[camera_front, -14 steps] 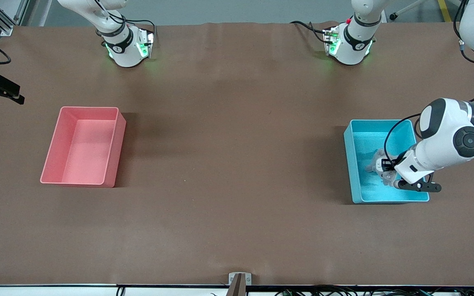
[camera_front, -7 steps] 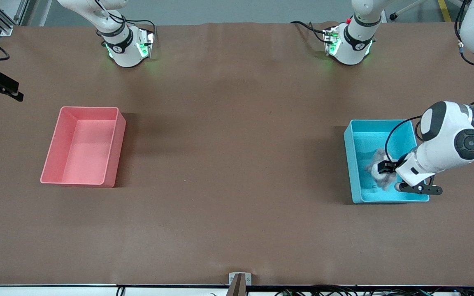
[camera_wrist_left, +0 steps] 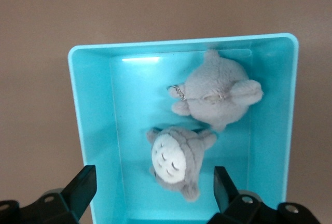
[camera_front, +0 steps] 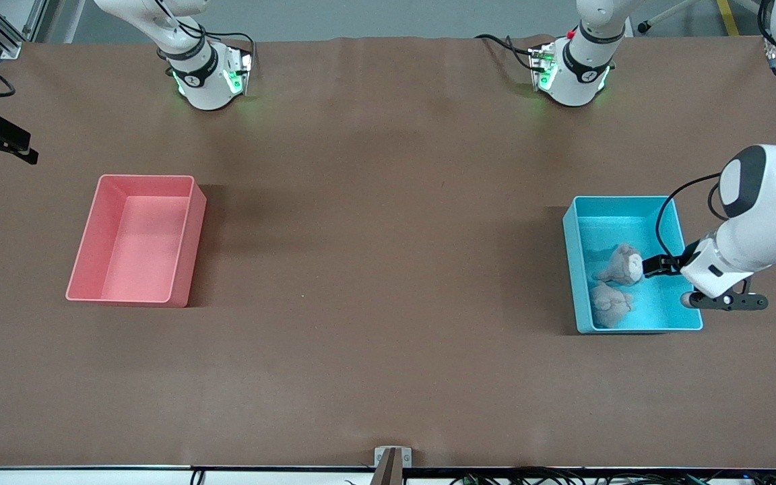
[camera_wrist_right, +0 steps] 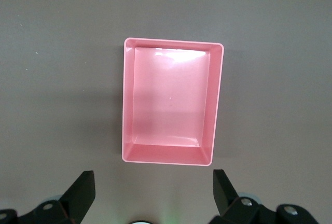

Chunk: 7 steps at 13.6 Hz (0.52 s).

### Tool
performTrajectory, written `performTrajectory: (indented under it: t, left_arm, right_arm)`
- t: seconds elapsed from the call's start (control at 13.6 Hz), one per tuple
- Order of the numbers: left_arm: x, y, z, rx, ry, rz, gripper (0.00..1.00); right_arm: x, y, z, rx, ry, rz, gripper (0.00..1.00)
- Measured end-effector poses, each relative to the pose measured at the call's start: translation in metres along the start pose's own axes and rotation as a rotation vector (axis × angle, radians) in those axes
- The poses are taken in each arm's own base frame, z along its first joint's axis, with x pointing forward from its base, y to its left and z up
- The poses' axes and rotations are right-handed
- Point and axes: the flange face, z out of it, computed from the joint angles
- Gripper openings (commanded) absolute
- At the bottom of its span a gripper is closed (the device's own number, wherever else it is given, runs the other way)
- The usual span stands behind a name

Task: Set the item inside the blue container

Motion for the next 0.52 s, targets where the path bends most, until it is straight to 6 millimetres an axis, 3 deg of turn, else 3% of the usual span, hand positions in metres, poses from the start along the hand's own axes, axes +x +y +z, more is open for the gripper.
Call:
performTrajectory:
  t: [0.29, 0.52]
  left_arm:
    - [-0.025, -0.034, -0.061, -0.063, 0.004, -0.021, 0.99]
    - [-0.044, -0.041, -0.119, -0.065, -0.005, -0.051, 0.99]
  right_arm:
    - [-0.001, -0.002, -0.001, 0.02, -0.001, 0.013, 1.0]
    - [-0.003, -0.003, -0.002, 0.026, 0.0, 0.021, 1.0]
